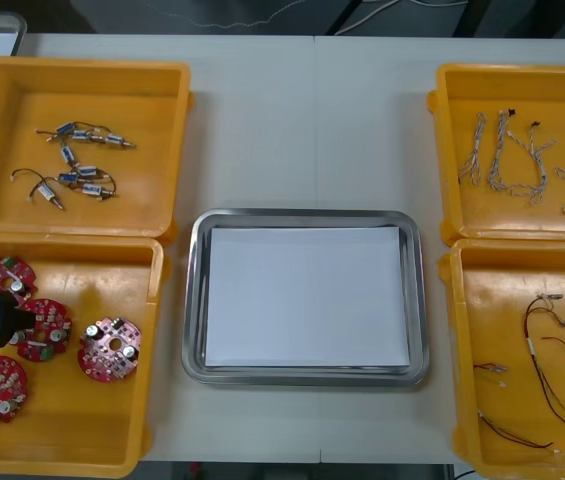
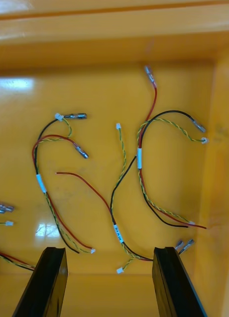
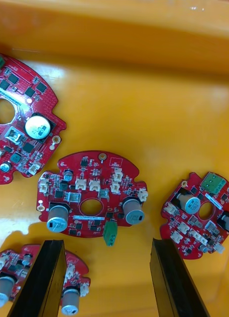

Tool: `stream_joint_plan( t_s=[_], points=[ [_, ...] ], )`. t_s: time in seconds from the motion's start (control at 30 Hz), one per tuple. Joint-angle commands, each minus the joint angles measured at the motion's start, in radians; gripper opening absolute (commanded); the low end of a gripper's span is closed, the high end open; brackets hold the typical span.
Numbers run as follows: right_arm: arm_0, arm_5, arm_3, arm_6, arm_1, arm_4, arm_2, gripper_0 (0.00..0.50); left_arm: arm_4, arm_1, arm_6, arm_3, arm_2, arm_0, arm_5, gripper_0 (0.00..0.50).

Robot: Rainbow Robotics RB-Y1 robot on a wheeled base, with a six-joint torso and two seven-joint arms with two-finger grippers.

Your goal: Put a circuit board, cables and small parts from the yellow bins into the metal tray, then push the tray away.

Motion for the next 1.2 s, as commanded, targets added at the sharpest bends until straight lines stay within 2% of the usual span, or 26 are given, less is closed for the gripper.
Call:
stream_joint_plan(
  t_s=[0.03,0.3,0.53,0.8,0.97,1.2],
  points=[
    [0.102,-0.078,-0.003,-0.004,0.002,-0.011,-0.006,0.5,-0.049,0.044,0.05,-0.033,-0.049,0.043,-0.033,0.5],
    [0.179,-0.219,0.0,-0.024,0.005,0.008,0.066,0.5,-0.192,0.044,0.056,-0.039,-0.15,0.049,-0.086,0.5],
    [0.183,-0.31,0.049,-0.021,0.028,0.025,0.14,0.5,-0.293,0.044,0.068,-0.039,-0.223,0.072,-0.158,0.5],
    [0.214,-0.405,0.093,-0.006,0.028,0.052,0.198,0.5,-0.294,0.042,0.07,-0.039,-0.243,0.095,-0.191,0.5],
    [0.249,-0.46,0.101,-0.001,0.028,0.077,0.225,0.5,-0.323,0.041,0.073,-0.039,-0.268,0.099,-0.222,0.5],
    [0.248,-0.531,0.155,-0.007,0.028,0.097,0.281,0.5,-0.348,0.041,0.074,-0.039,-0.291,0.099,-0.236,0.5]
  ],
)
